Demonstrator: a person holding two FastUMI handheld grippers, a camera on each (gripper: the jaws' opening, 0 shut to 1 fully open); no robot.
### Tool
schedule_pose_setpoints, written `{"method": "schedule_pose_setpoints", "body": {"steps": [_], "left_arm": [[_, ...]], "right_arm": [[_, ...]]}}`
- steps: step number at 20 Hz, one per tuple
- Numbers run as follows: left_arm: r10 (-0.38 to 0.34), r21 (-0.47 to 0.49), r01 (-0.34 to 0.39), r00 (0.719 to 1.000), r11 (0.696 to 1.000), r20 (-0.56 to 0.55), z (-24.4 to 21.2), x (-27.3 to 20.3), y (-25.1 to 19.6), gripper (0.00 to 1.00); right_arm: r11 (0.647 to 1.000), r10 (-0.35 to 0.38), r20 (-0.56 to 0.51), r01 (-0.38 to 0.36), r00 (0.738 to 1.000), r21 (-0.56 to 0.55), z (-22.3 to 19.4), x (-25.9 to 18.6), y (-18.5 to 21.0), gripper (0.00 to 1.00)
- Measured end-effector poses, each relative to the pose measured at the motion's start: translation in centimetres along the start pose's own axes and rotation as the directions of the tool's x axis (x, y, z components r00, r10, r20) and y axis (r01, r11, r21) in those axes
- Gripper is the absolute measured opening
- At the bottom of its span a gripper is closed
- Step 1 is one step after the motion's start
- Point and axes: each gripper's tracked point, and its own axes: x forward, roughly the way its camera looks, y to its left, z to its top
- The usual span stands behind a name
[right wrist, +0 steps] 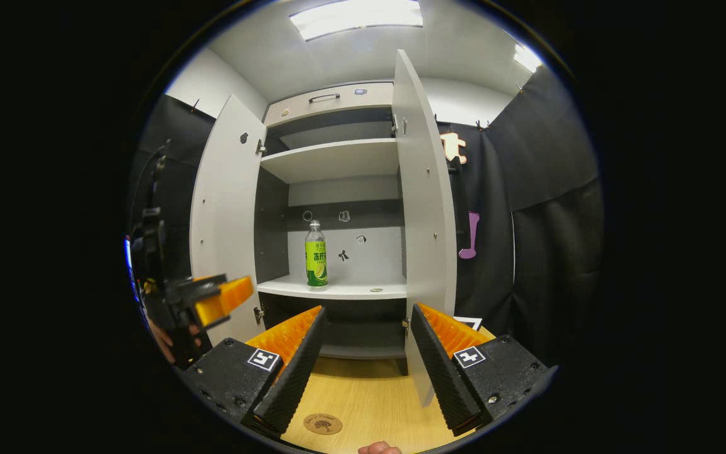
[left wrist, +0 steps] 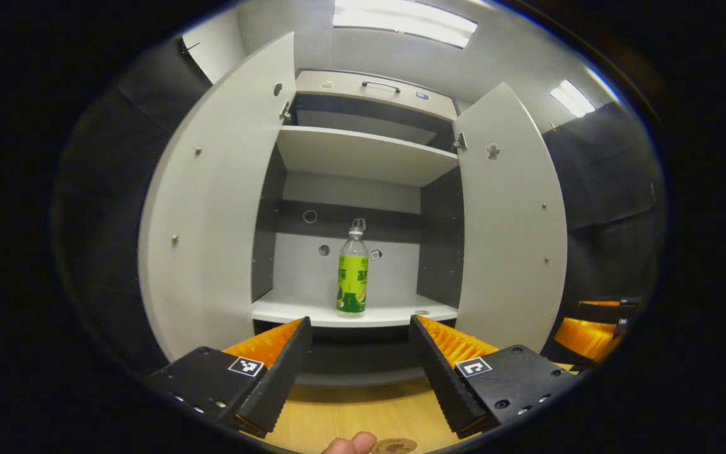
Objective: Grasp the bottle in the cabinet with the left hand and place it on the coaster, then close the right door with the right hand and the left door with the left hand.
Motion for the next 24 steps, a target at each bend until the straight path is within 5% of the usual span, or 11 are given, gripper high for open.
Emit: {"method": "schedule_pose_setpoints", "body": {"steps": [5,14,24], "left_arm": [[-0.059,-0.001,0.059,0.998,0.998,-0.002,1.3,7.8,-0.2,0.95],[0.022,0.035,-0.021,0.999,0.999,-0.031,0.1,19.9,2.8,0.94],[0.075,0.027,-0.073,0.993,0.997,-0.088,-2.9,26.9,5.0,0.95]], "right_arm": [[1.000,-0.028,-0.001,0.028,1.000,-0.003,0.3,-0.3,-1.0,0.83],[0.998,-0.064,-0.011,0.064,0.998,0.020,0.7,1.3,-1.9,0.83],[0.996,-0.092,-0.035,0.093,0.995,0.019,0.2,2.3,-2.6,0.83]]}}
